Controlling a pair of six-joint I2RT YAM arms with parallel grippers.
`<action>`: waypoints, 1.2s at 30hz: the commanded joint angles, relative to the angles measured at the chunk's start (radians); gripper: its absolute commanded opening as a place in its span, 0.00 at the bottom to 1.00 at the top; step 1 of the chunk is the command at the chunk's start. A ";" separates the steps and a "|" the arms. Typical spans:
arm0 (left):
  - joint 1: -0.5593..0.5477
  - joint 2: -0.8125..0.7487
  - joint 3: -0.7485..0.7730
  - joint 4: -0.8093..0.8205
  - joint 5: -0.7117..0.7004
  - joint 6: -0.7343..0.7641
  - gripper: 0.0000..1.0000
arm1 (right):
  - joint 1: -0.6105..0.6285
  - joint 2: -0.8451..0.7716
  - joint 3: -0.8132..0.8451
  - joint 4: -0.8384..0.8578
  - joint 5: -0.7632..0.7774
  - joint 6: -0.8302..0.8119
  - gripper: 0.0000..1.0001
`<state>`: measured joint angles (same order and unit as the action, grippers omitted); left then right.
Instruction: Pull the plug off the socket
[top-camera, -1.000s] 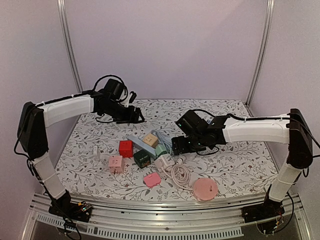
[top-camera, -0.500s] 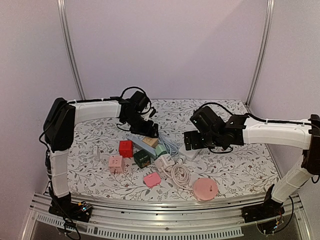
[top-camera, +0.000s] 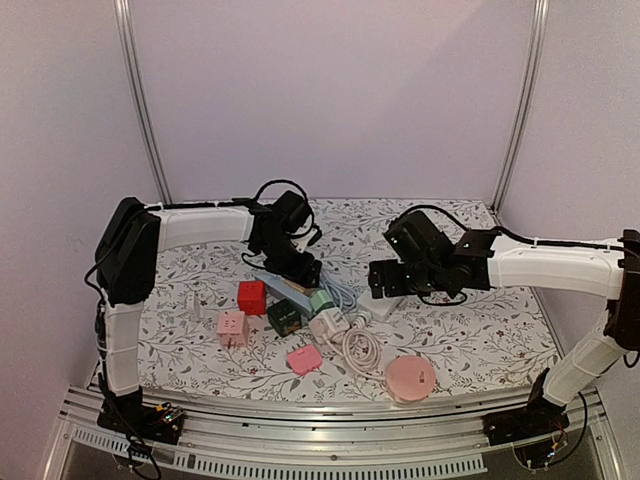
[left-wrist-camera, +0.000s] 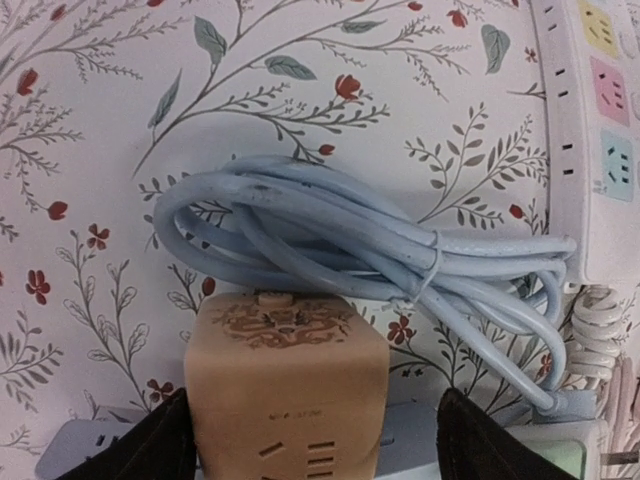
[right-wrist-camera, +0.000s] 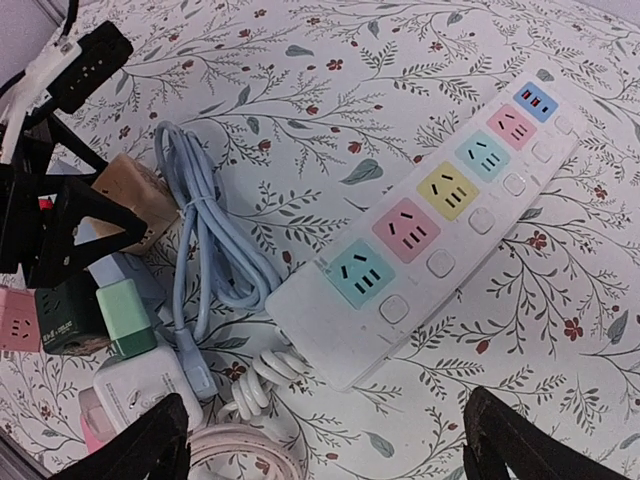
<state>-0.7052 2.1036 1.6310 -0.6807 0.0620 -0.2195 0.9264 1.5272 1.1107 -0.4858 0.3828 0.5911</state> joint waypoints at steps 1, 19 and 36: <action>-0.025 0.032 -0.010 -0.033 -0.026 0.051 0.77 | -0.009 0.029 0.064 0.018 -0.040 -0.004 0.94; -0.027 -0.210 -0.301 0.293 -0.148 0.079 0.29 | -0.033 0.057 0.125 0.020 -0.041 -0.004 0.93; -0.029 -0.706 -0.560 0.616 -0.006 0.210 0.25 | -0.037 -0.055 0.157 0.162 -0.293 -0.051 0.96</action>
<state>-0.7246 1.4960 1.0996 -0.2901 -0.0555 0.0017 0.8951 1.4441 1.2140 -0.3885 0.2436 0.5552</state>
